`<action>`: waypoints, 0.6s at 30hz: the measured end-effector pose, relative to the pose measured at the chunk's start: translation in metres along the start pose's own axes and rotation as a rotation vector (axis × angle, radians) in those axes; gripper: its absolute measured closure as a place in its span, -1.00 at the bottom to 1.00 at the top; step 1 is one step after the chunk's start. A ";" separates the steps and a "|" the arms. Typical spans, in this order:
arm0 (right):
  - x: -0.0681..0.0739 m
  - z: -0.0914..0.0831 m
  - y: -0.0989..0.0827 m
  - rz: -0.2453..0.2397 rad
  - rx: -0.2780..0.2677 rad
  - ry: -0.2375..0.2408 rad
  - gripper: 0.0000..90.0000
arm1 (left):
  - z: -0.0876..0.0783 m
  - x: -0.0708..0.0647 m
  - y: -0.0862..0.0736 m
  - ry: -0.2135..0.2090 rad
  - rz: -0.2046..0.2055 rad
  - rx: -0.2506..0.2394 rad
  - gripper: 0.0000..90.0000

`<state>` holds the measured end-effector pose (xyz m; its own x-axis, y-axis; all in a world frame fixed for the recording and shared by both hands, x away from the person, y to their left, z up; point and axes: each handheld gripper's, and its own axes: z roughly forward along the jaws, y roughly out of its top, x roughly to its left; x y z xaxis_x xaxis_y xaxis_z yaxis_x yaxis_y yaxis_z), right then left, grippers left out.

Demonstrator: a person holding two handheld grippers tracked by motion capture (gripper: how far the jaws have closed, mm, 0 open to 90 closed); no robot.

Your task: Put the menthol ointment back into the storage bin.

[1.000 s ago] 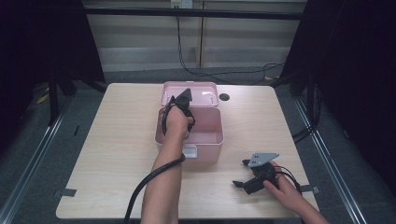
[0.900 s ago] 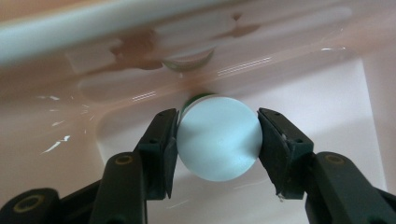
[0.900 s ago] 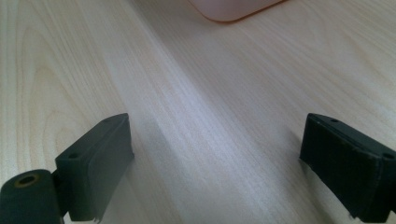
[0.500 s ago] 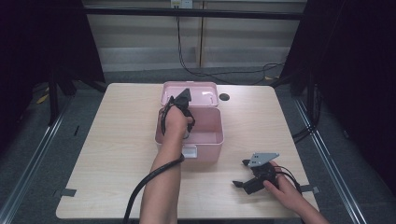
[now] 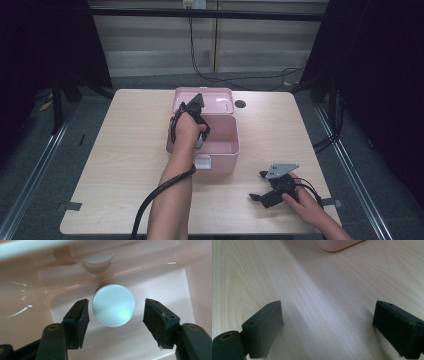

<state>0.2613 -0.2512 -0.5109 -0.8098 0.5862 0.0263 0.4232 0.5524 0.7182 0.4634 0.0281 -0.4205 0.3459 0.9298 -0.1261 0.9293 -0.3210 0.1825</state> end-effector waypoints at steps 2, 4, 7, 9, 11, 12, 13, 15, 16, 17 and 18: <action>0.000 0.000 0.000 -0.001 0.000 0.000 -0.81 | -0.003 0.001 0.000 -0.003 0.002 0.007 -0.22; 0.000 0.000 0.000 0.000 0.000 0.000 -0.81 | -0.004 0.001 -0.001 -0.007 0.004 0.005 -0.29; 0.000 0.000 0.000 0.001 0.000 0.000 -0.81 | -0.007 0.001 -0.002 -0.008 0.010 0.002 -0.33; 0.000 0.000 0.000 0.001 0.000 0.000 -0.81 | -0.010 0.001 -0.002 -0.011 0.016 0.005 -0.36; 0.000 0.000 0.000 0.001 0.000 0.000 -0.81 | -0.012 0.002 -0.003 -0.016 0.021 0.001 -0.39; 0.000 0.000 0.000 0.001 0.000 0.000 -0.81 | -0.013 0.002 -0.003 -0.020 0.023 -0.002 -0.39; 0.000 0.000 0.000 0.001 0.000 0.000 -0.81 | -0.015 0.001 -0.003 -0.022 0.018 -0.002 -0.39; 0.000 0.000 0.000 0.000 0.000 0.001 -0.81 | -0.017 0.001 -0.004 -0.028 0.020 0.006 -0.41; 0.000 0.000 0.000 0.001 0.000 0.000 -0.81 | -0.019 0.001 -0.004 -0.029 0.025 0.010 -0.41; 0.000 0.000 0.000 0.001 0.000 0.000 -0.81 | -0.020 0.001 -0.005 -0.033 0.029 0.011 -0.41; 0.000 0.000 0.000 0.001 0.000 0.000 -0.81 | -0.022 0.000 -0.005 -0.033 0.030 0.016 -0.41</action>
<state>0.2612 -0.2511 -0.5109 -0.8094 0.5866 0.0268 0.4238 0.5520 0.7181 0.4560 0.0340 -0.4003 0.3776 0.9133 -0.1525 0.9203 -0.3520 0.1709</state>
